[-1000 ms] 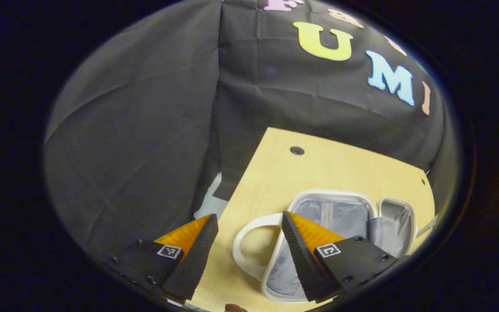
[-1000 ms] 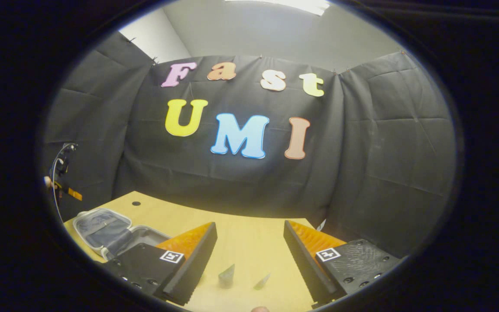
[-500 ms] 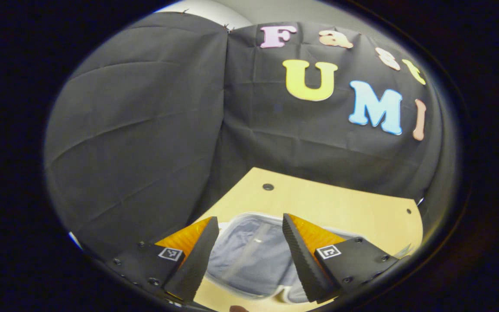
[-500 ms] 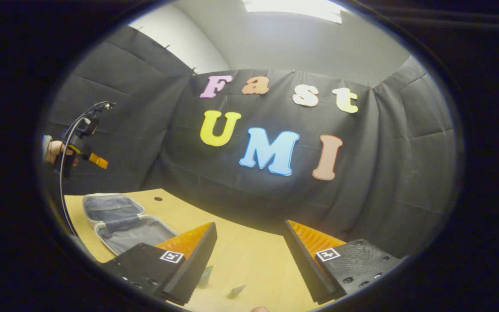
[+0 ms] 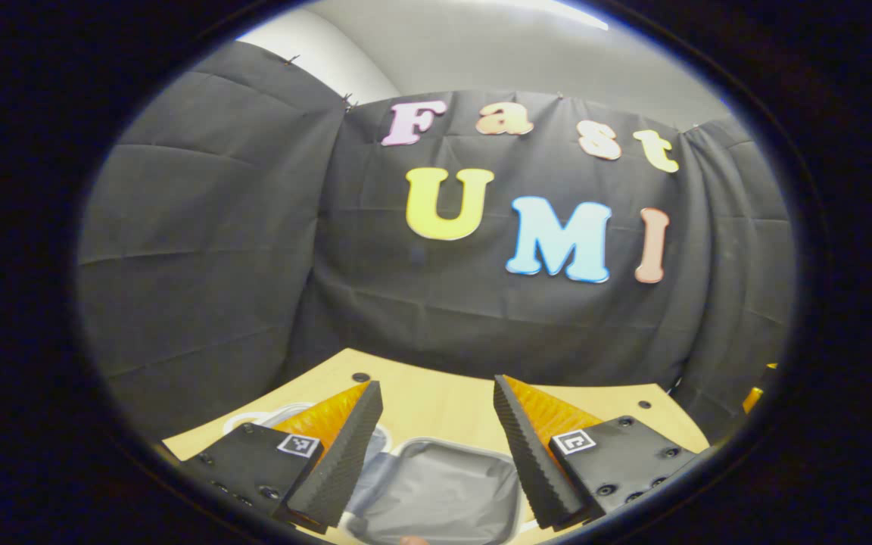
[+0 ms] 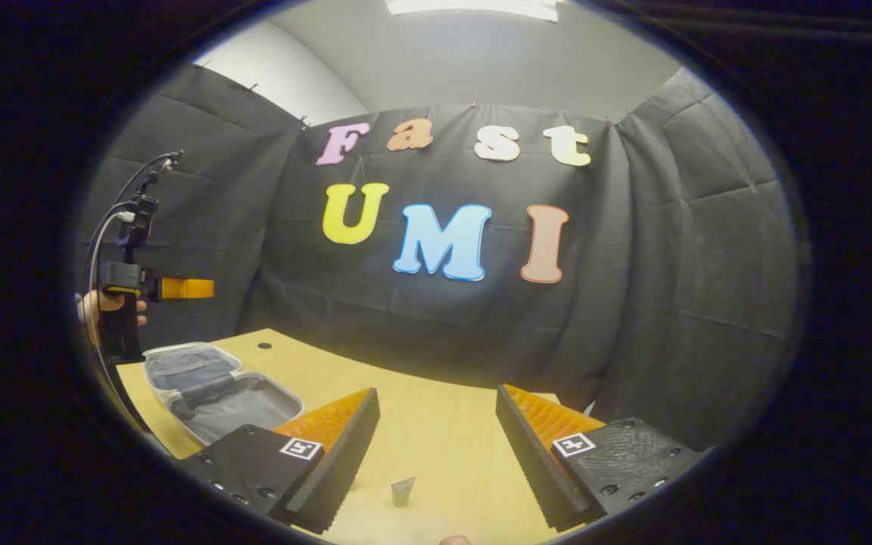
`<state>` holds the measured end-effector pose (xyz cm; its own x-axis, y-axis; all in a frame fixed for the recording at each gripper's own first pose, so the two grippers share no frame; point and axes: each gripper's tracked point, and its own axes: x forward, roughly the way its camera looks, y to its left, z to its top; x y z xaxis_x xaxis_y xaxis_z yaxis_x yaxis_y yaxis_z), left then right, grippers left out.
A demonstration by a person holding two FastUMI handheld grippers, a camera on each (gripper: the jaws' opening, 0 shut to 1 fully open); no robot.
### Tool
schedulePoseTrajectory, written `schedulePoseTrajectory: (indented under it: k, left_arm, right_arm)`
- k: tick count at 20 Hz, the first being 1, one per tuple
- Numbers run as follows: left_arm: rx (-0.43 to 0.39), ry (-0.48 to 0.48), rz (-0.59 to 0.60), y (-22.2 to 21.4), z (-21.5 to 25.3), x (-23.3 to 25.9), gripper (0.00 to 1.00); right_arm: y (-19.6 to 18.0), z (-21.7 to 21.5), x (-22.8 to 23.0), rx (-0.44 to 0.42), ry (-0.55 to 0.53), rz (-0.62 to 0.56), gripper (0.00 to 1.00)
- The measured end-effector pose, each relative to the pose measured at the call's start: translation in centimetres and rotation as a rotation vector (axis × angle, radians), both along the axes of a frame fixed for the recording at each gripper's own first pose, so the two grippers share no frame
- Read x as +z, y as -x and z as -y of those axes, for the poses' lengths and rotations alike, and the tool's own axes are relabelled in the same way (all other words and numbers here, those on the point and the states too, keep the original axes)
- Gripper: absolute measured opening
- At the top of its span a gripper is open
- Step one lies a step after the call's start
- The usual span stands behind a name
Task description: First open the suitcase, pack the skin care products into it, and then close the suitcase.
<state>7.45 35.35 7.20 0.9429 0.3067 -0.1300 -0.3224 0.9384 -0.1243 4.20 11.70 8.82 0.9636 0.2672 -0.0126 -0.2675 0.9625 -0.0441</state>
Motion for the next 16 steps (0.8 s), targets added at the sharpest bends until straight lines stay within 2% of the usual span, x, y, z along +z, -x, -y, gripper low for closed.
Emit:
schedulePoseTrajectory:
  k: [5,10,16]
  left_arm:
    - [-0.109,-0.011,0.012,-1.4,7.8,-1.6,0.94]
    - [-0.208,-0.009,0.044,-2.9,15.4,-3.9,0.95]
    - [-0.325,-0.012,0.022,-4.5,23.2,-7.7,0.95]
  right_arm:
    - [-0.4,1.0,-0.2,-0.022,-0.009,0.001,0.94]
    - [-0.9,1.6,-1.4,-0.011,-0.007,-0.012,0.94]
    - [-1.7,2.8,-3.1,0.013,-0.024,-0.050,0.94]
